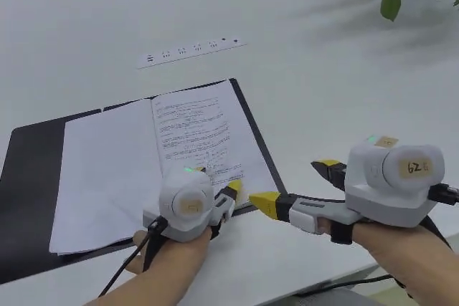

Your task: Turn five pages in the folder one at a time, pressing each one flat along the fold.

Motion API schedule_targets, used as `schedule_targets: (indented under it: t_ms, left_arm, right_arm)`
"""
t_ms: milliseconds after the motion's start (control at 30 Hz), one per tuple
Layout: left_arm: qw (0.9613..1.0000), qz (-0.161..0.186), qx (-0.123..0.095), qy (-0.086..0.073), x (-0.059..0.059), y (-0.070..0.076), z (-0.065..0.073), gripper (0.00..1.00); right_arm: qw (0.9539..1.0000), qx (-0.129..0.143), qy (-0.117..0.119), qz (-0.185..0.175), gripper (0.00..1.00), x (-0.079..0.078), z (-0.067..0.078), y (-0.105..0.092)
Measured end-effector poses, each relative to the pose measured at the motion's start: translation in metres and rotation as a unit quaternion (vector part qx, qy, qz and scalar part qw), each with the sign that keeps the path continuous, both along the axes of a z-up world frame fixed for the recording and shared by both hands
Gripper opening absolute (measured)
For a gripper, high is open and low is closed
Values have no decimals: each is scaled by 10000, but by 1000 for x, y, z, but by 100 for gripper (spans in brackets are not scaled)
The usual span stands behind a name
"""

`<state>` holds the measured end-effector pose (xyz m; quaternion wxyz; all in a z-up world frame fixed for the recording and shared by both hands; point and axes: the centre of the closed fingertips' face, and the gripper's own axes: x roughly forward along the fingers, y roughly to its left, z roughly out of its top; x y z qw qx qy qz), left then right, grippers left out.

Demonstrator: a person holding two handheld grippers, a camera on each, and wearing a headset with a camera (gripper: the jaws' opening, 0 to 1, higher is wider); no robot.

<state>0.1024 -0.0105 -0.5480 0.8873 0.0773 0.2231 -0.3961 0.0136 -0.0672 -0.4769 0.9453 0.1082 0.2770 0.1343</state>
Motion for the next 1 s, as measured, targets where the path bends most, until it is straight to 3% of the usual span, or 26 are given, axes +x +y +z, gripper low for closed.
schedule_targets:
  t_ms: [433,467,567,633,700,767,800,867,933,1000]
  left_arm:
    - [9997,236,7,41,5,2,-1,26]
    - [9992,381,-8,126,8,5,-1,21]
    - [9989,422,71,164,16,10,-2,10]
    - [9993,303,195,86,15,9,-2,10]
    - [9986,441,7,282,15,10,-3,8]
    - [9988,413,13,268,15,9,-2,6]
    - [9984,462,-42,318,15,10,-3,6]
    - [9985,456,-56,314,14,10,-3,6]
    - [9985,443,-64,311,14,10,-3,6]
    - [9986,426,-59,299,13,10,-2,6]
  right_arm:
    - [10000,44,46,42,77,1,-4,4]
    - [9999,65,58,53,77,1,-5,5]
    - [9999,101,80,58,77,2,-6,7]
    - [9999,106,66,62,76,3,-6,8]
    - [9998,136,93,57,76,4,-7,9]
    - [9998,187,101,40,75,5,-7,10]
    - [9996,268,91,5,73,6,-6,11]
    - [9972,727,85,-123,67,9,0,17]
    - [9917,1214,220,-359,58,12,1,20]
    - [9819,1782,388,-508,49,14,1,28]
